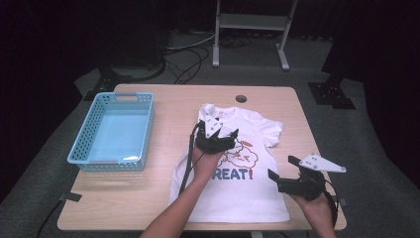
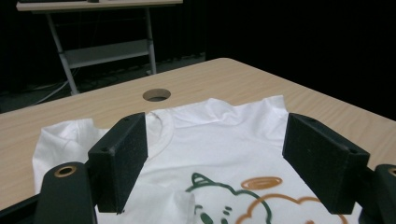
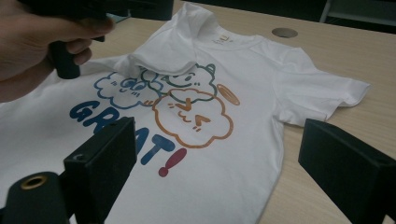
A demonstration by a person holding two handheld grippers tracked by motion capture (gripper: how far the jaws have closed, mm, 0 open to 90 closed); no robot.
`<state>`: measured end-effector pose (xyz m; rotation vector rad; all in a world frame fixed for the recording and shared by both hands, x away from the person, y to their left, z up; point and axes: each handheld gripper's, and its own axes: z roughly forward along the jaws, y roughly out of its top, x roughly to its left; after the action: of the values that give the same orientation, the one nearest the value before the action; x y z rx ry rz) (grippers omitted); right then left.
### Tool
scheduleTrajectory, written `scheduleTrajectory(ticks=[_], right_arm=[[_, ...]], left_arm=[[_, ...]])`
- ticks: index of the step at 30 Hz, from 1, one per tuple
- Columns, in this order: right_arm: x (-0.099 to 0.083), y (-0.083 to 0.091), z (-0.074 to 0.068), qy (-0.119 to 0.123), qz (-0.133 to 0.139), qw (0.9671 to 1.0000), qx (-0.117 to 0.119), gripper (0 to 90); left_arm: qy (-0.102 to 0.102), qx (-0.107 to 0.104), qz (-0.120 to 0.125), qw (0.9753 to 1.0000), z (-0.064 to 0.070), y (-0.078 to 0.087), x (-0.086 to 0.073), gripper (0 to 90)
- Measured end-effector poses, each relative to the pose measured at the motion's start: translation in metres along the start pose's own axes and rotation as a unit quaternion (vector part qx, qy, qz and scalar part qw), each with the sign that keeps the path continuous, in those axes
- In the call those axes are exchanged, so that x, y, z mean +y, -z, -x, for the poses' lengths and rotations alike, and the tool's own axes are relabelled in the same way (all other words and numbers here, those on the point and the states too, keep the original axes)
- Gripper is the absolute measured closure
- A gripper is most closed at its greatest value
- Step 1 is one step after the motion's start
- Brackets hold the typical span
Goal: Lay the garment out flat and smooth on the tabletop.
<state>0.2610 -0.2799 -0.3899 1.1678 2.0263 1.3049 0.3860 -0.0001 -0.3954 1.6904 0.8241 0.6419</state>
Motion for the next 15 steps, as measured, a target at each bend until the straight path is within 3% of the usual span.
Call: scheduleTrajectory(ticks=[6, 15], right_arm=[[-0.005, 0.002, -0.001, 0.0, 0.002, 1.0, -0.003, 10.2], [-0.008, 0.001, -0.001, -0.001, 0.001, 1.0, -0.003, 10.1]], left_arm=[[-0.002, 0.018, -0.018, 0.9997, -0.007, -0.019, -0.006, 23.2], [0.019, 0.03, -0.055, 0.9979, -0.014, -0.035, -0.023, 25.5]])
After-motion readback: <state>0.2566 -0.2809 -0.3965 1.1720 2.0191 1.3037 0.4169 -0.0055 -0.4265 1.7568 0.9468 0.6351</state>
